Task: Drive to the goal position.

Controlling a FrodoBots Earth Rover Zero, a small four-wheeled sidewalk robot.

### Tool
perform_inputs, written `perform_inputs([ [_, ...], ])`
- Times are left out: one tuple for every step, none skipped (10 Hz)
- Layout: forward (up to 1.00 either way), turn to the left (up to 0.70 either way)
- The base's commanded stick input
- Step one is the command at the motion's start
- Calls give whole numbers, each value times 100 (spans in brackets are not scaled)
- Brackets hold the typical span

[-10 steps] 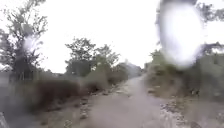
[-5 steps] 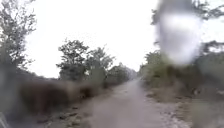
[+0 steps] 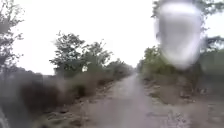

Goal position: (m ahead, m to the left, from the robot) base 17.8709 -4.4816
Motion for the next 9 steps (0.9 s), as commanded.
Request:
perform_inputs([
  [70, 0],
  [70, 0],
  [70, 0],
  [70, 0],
  [70, 0],
  [70, 0],
  [70, 0],
  [70, -8],
  [70, -14],
])
